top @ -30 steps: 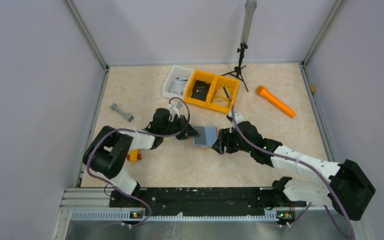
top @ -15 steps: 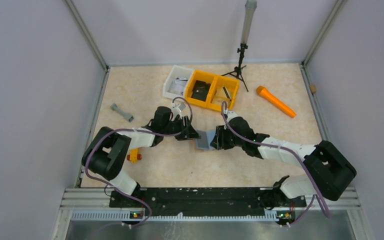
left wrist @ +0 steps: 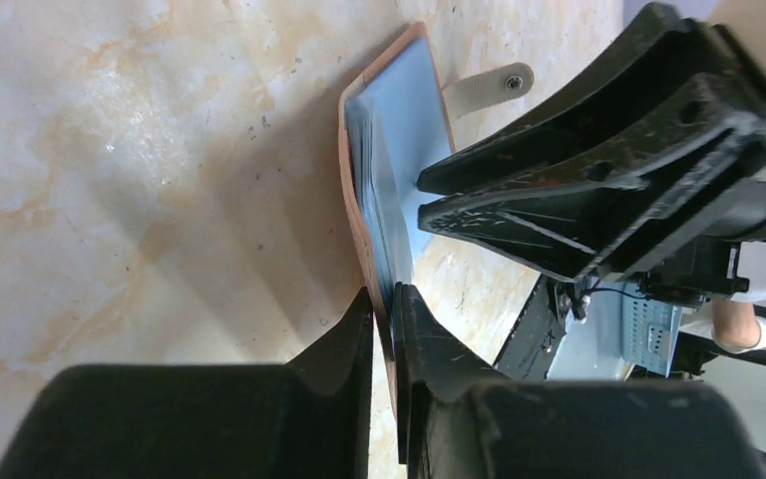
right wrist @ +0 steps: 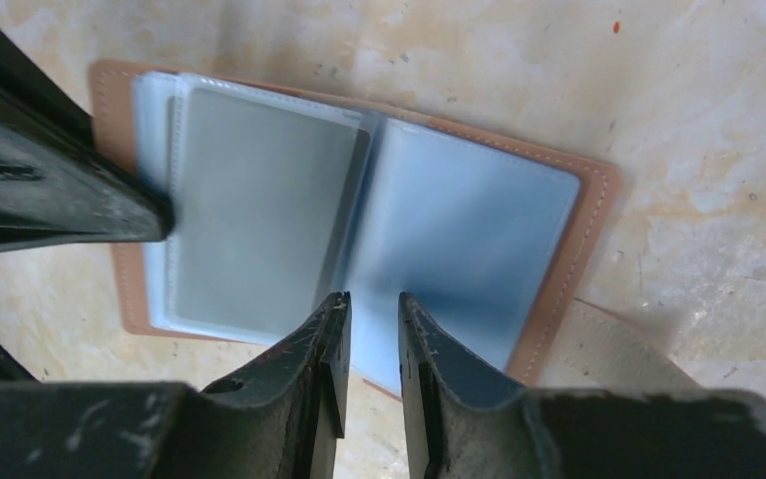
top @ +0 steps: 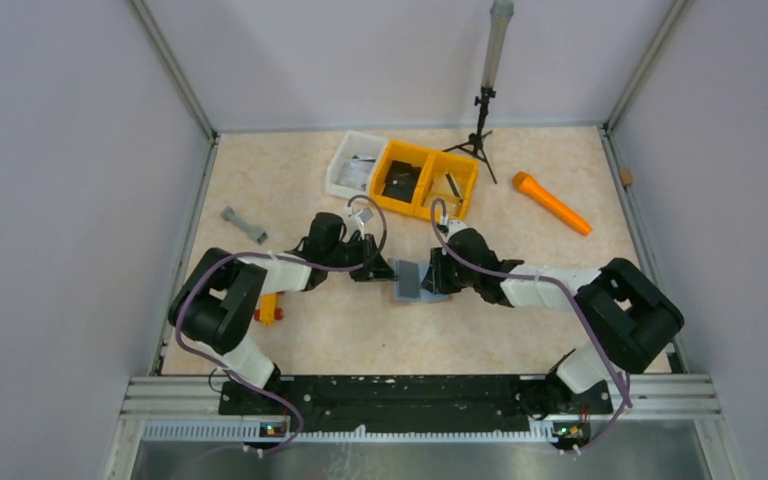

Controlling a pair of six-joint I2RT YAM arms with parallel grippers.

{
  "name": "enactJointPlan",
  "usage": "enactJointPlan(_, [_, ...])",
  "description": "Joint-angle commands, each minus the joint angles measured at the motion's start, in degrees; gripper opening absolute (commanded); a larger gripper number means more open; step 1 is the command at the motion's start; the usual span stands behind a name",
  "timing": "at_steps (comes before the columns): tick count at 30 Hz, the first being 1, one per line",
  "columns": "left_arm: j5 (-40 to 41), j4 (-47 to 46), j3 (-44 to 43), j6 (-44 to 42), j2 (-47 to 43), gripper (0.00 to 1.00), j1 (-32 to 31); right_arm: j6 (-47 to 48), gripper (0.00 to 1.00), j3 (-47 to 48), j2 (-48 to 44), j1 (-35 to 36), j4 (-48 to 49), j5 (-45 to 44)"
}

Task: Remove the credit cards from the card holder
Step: Remove the credit card from the card holder.

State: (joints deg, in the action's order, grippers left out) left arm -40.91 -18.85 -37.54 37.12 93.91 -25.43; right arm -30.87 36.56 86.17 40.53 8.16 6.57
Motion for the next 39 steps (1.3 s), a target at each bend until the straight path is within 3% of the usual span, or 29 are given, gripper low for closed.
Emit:
enactJointPlan(1, [-3.3,-5.7,-0.5,0.2,1.1,0.12,1.2,1.7,0.25,3.0,2.4,-0.5,1.2,1.2])
enactJointPlan(6, [-7.9,-13.3,0.9,4.0,2.5,0.00,2.5,1.8,0.25,3.0,4.1,-0.5,1.5,3.4])
enactJointPlan(12, [-12.7,-22.4,2.5,8.9,2.8,0.00,2.5,1.3,0.25,2.1,3.1,-0.6,2.5,4.4])
enactJointPlan(16, [-12.1,-20.8,2.5,8.3,2.4,0.00,2.6,0.8,0.27,1.7,0.2,-1.4,1.1,3.0])
enactJointPlan(22, [-9.6,-14.5,1.9,4.8,1.3,0.00,2.6,-1.2,0.48,-0.2,-4.5,-1.6,2.9,7.0])
enactJointPlan(28, [-10.7,-16.9,2.6,6.2,1.3,0.00,2.6,-7.1,0.52,-1.4,-2.5,-1.5,10.5,14.3])
enactJointPlan(32, [-11.9,-20.4,3.4,8.3,1.5,0.00,2.6,-7.9,0.65,0.5,0.1,-0.1,9.9,13.2])
enactJointPlan(39, [-15.8,-32.8,5.0,16.4,4.6,0.00,2.6,-7.7,0.65,2.7,2.9,1.5,7.2,9.6])
